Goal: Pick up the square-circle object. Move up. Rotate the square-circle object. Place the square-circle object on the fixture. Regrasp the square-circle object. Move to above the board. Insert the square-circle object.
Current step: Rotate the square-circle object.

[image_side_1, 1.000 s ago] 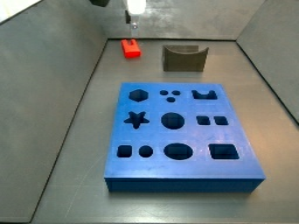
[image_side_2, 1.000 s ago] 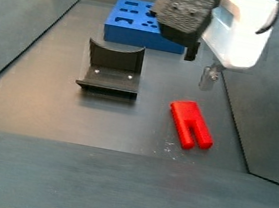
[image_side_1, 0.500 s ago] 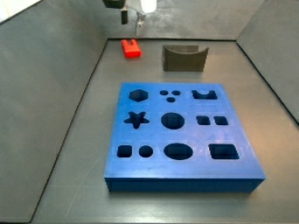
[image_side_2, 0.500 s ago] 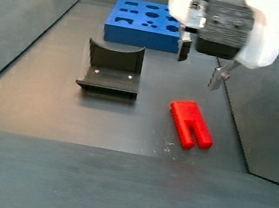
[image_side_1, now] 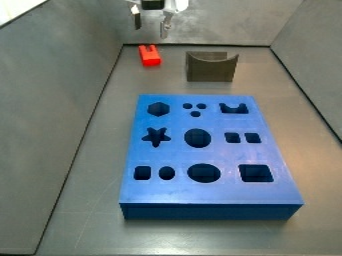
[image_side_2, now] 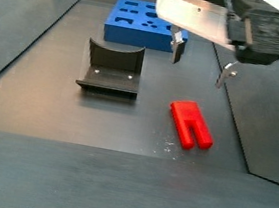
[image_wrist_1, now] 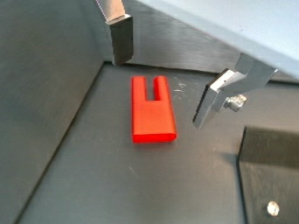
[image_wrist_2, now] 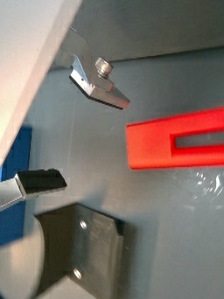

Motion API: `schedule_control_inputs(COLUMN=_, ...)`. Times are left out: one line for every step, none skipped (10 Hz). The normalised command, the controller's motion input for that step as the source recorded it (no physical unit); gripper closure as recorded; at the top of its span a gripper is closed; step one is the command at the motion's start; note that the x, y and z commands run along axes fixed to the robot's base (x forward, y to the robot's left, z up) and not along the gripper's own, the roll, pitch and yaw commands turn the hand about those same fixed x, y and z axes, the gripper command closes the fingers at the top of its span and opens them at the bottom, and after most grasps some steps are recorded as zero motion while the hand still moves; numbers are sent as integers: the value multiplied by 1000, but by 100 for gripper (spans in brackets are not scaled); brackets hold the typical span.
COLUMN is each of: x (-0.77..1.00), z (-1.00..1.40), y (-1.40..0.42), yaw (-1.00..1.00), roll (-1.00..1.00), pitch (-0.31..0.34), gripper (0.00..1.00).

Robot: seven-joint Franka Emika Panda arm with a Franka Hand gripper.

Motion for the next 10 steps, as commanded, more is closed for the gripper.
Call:
schedule_control_inputs(x=38, z=-25, y=-3, yaw=1000, roll=5, pitch=-28, gripper=0)
schedule_control_inputs(x=38, z=-26, y=-3, yaw=1000, roll=6, pitch=-33, gripper=0)
schedule_control_inputs(x=38, z=-26, y=-3, yaw=1000, roll=7, pitch=-36, gripper=0)
schedule_control_inputs(x=37, z=-26, y=-3, yaw=1000, roll=9, pitch=-44, gripper=0)
schedule_control_inputs(x=36, z=-27, y=-3, yaw=1000, roll=11, pitch=-55, gripper=0)
schedule_control_inputs(x=35, z=-27, y=-3, yaw=1000, roll=13, pitch=-68, gripper=0)
schedule_control_inputs(x=35, z=-28, y=-4, yaw=840, roll=13, pitch=-69, gripper=0)
schedule_control_inputs(x=31, z=-30, y=-4, yaw=428, roll=13, pitch=-67, gripper=0)
schedule_control_inputs(x=30, z=-31, y=-4, yaw=287, roll=13, pitch=-66, gripper=0)
schedule_control_inputs(x=0, z=-1000, y=0, yaw=0, roll=0, pitch=0, gripper=0)
